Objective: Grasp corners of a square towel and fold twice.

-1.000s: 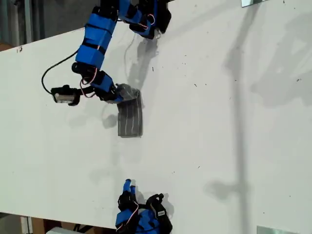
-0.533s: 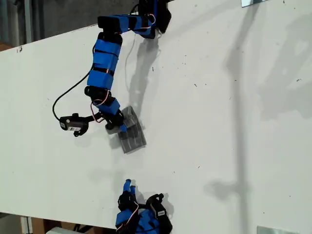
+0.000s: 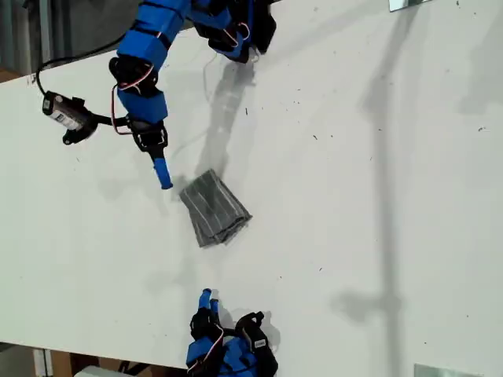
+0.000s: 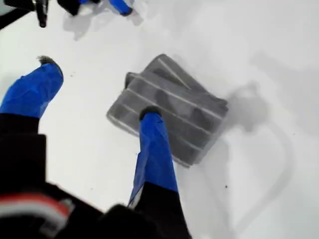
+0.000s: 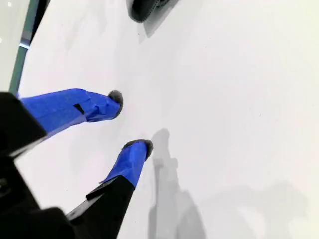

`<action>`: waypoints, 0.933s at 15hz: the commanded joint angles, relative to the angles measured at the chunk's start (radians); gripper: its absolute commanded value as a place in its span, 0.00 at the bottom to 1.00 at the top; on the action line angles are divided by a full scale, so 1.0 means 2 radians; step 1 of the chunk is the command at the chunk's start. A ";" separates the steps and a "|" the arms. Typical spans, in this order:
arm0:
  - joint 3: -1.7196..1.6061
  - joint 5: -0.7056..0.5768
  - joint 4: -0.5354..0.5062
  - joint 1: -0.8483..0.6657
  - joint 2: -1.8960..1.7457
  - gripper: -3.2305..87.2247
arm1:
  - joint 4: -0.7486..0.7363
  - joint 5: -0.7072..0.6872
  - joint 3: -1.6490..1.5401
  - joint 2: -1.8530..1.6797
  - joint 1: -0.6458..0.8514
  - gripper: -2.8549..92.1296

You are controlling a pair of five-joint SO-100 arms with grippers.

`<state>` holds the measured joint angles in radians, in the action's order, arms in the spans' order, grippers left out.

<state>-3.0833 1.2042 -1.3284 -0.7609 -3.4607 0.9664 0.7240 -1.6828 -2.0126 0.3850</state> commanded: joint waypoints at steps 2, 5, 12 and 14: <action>0.002 0.006 0.005 0.009 -0.002 0.19 | -0.029 0.127 -0.426 -0.430 -0.061 0.38; 0.002 0.025 0.004 0.044 -0.002 0.18 | 0.094 0.206 -0.515 -0.624 -0.122 0.41; -0.018 -0.046 0.077 0.174 -0.003 0.04 | 0.251 0.425 -0.575 -0.638 -0.151 0.16; -0.018 0.020 0.015 0.196 -0.002 0.04 | 0.246 0.423 -0.580 -0.638 -0.178 0.16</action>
<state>-3.1140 1.1888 -1.2502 -0.4080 -3.4637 1.4465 1.5677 -2.8655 -3.2889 0.0583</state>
